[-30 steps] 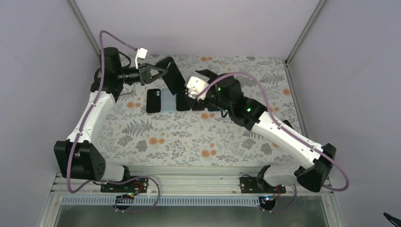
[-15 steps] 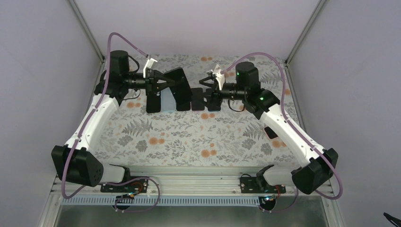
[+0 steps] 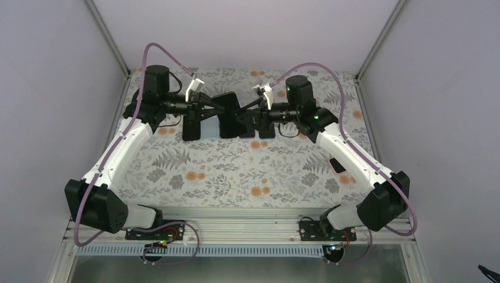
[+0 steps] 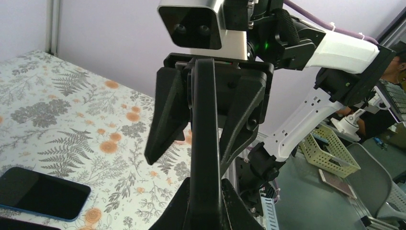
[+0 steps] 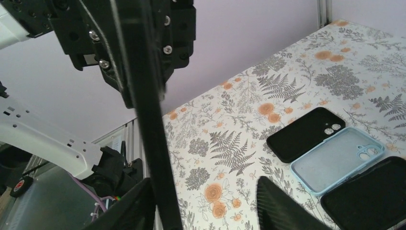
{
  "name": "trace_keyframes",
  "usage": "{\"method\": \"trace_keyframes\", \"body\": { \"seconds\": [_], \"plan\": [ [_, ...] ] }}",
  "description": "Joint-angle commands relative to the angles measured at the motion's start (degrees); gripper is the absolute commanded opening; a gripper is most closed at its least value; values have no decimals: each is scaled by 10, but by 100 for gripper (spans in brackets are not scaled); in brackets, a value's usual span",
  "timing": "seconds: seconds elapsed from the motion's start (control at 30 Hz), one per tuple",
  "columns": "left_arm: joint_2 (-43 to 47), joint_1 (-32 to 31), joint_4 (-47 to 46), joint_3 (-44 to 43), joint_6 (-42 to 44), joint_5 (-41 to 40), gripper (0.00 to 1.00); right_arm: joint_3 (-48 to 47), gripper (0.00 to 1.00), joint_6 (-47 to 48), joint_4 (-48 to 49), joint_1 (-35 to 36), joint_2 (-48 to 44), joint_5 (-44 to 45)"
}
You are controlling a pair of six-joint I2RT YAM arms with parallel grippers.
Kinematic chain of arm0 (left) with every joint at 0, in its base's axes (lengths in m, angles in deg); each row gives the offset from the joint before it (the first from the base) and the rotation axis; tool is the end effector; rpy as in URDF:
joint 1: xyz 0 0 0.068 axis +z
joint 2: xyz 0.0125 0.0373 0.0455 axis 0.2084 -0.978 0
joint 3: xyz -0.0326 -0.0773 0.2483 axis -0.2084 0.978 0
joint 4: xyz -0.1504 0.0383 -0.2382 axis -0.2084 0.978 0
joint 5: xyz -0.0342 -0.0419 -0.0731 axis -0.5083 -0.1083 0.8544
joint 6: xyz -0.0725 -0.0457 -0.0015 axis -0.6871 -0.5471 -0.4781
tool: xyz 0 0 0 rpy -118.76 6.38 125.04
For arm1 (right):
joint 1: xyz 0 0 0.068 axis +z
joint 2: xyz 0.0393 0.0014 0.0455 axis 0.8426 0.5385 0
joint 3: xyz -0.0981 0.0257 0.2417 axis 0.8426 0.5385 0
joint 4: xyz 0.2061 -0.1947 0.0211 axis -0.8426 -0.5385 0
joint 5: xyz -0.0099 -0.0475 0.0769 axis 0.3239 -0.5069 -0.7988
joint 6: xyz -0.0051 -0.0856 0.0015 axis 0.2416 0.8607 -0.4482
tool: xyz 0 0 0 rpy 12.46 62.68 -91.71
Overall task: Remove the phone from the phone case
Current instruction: Place the phone at the center of the board.
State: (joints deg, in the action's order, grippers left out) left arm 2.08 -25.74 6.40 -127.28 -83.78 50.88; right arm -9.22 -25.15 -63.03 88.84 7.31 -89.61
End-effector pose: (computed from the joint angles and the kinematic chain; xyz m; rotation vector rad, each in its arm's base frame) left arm 0.2946 -0.1466 0.3622 1.0274 1.6312 -1.4326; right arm 0.2822 0.2380 0.3420 -1.0040 1.7893 1.2275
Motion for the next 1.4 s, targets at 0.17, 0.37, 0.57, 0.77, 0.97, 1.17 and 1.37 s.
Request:
{"method": "trace_keyframes", "body": {
  "seconds": [0.17, 0.37, 0.57, 0.77, 0.97, 1.17, 1.37],
  "plan": [
    [-13, -22, 7, -27, 38, 6, 2, -16, 25, -14, 13, 1, 3, -33],
    [-20, -29, 10, -31, 42, -1, 2, -18, 6, -13, 11, 1, 11, -54],
    [-23, -29, 21, -43, 45, -29, 49, -33, 4, 0, -7, -11, 10, -59],
    [-24, -28, 55, -66, 74, -70, 99, -20, 4, 28, -34, -60, -6, -57],
    [-33, -28, 62, -77, 79, -95, 100, -25, 4, 60, -100, -131, 10, -78],
    [-47, -26, 88, -112, 99, -124, 100, -36, 4, 117, -179, -221, 63, -68],
    [-47, -25, 85, -107, 97, -125, 100, -45, 4, 156, -223, -302, 133, -60]
  ]
}}
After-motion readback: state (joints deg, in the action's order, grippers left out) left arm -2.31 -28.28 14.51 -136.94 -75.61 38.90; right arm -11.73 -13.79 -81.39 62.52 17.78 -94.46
